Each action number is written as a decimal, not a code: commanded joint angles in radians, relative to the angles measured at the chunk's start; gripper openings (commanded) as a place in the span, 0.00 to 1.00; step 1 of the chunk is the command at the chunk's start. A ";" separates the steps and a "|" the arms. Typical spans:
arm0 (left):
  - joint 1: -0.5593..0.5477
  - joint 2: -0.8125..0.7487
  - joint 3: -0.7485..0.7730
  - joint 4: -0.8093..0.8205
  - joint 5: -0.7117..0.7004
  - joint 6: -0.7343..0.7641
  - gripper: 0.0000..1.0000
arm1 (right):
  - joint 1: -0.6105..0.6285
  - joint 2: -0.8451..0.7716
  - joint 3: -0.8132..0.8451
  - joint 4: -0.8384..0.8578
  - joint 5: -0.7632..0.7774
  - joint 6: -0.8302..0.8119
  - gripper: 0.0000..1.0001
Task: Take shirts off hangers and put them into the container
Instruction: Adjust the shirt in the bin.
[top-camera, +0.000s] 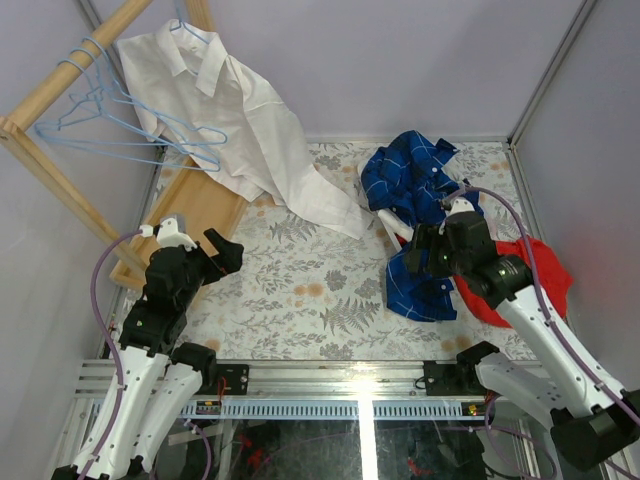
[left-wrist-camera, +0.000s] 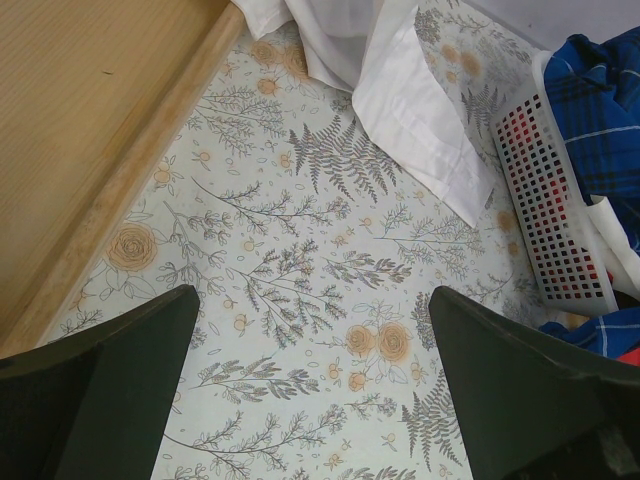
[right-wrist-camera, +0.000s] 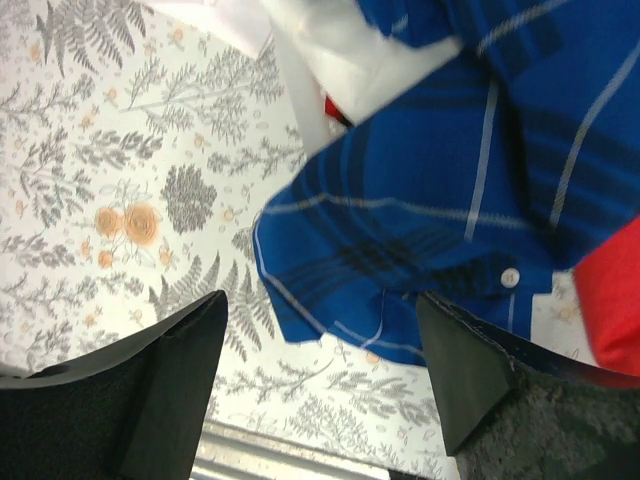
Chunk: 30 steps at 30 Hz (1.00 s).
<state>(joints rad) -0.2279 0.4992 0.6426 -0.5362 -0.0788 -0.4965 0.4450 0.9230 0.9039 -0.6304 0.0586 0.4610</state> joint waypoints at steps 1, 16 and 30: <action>0.005 -0.001 -0.004 0.012 -0.013 0.003 1.00 | 0.004 -0.086 -0.057 -0.073 -0.089 0.071 0.84; 0.005 0.006 -0.001 0.009 -0.012 0.003 1.00 | 0.008 -0.059 -0.203 -0.073 -0.259 0.098 0.88; 0.005 0.006 -0.001 0.009 -0.014 0.004 1.00 | 0.232 0.050 -0.407 0.259 0.129 0.261 0.91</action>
<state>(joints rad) -0.2279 0.5117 0.6426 -0.5365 -0.0788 -0.4965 0.6338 0.9501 0.5728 -0.5304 0.0521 0.6426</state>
